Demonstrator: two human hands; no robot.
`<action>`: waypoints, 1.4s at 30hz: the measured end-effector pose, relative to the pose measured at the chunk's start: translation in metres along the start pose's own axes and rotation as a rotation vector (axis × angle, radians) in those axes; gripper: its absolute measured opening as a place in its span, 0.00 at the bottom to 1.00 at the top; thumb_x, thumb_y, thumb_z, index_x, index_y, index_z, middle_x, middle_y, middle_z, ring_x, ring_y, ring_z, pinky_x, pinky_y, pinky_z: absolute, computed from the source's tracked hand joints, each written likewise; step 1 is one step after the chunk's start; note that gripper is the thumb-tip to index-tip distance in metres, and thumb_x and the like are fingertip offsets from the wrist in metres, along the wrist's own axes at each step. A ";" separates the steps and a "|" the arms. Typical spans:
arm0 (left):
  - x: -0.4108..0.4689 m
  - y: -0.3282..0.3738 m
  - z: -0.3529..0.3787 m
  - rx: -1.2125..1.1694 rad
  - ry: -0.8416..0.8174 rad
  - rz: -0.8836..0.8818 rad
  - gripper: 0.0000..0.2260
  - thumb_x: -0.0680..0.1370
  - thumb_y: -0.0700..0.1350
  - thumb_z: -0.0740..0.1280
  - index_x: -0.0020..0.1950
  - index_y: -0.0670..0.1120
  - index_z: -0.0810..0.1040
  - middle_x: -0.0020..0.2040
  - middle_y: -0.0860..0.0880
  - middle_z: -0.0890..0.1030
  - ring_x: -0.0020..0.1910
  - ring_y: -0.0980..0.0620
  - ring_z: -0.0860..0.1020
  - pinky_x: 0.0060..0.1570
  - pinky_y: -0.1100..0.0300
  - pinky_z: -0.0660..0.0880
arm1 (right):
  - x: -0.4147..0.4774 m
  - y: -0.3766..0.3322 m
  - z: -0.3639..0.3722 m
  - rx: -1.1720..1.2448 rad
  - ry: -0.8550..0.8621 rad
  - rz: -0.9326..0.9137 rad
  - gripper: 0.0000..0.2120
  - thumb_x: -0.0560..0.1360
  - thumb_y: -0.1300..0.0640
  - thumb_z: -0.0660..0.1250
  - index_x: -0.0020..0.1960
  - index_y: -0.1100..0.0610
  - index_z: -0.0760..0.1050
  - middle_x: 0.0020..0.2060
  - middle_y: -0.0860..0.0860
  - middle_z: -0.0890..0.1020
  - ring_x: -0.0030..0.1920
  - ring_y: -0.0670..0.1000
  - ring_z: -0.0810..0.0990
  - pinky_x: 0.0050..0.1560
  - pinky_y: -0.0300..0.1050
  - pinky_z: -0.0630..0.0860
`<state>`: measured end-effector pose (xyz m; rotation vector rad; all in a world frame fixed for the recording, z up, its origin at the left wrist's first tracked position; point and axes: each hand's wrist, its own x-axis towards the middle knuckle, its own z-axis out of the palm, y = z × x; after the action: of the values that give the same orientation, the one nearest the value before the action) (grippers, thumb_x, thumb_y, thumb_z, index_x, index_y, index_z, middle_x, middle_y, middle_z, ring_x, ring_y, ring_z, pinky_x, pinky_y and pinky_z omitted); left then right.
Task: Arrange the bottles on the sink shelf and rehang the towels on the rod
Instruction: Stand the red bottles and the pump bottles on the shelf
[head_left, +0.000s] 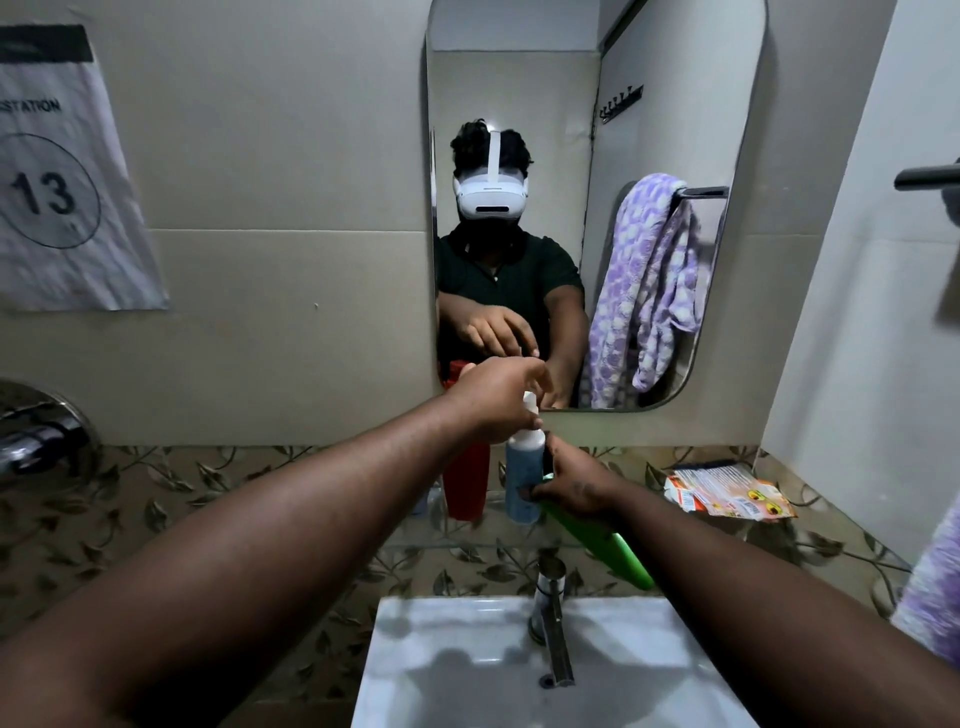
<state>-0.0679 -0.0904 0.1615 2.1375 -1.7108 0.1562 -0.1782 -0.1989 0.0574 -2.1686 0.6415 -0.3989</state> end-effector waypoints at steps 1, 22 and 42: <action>0.001 -0.001 0.001 -0.001 0.002 0.005 0.18 0.74 0.50 0.77 0.63 0.52 0.79 0.62 0.51 0.82 0.61 0.50 0.77 0.55 0.54 0.72 | 0.002 0.000 0.000 0.012 -0.006 -0.007 0.35 0.71 0.67 0.76 0.73 0.57 0.66 0.67 0.55 0.78 0.66 0.54 0.77 0.67 0.53 0.76; 0.022 -0.019 0.016 0.281 0.119 0.077 0.18 0.74 0.63 0.72 0.53 0.51 0.79 0.64 0.52 0.82 0.62 0.49 0.79 0.56 0.50 0.70 | 0.014 0.015 0.019 0.083 0.195 -0.071 0.36 0.62 0.63 0.83 0.67 0.53 0.74 0.59 0.49 0.83 0.59 0.50 0.81 0.61 0.54 0.80; 0.021 -0.023 0.005 0.252 0.050 0.045 0.18 0.76 0.62 0.71 0.59 0.51 0.81 0.52 0.53 0.84 0.55 0.51 0.79 0.56 0.50 0.73 | 0.018 0.013 0.013 -0.034 0.138 0.000 0.28 0.66 0.63 0.81 0.60 0.51 0.73 0.56 0.47 0.81 0.60 0.49 0.79 0.56 0.44 0.77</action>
<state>-0.0416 -0.1073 0.1588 2.2494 -1.7919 0.4557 -0.1611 -0.2078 0.0408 -2.1866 0.7293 -0.5447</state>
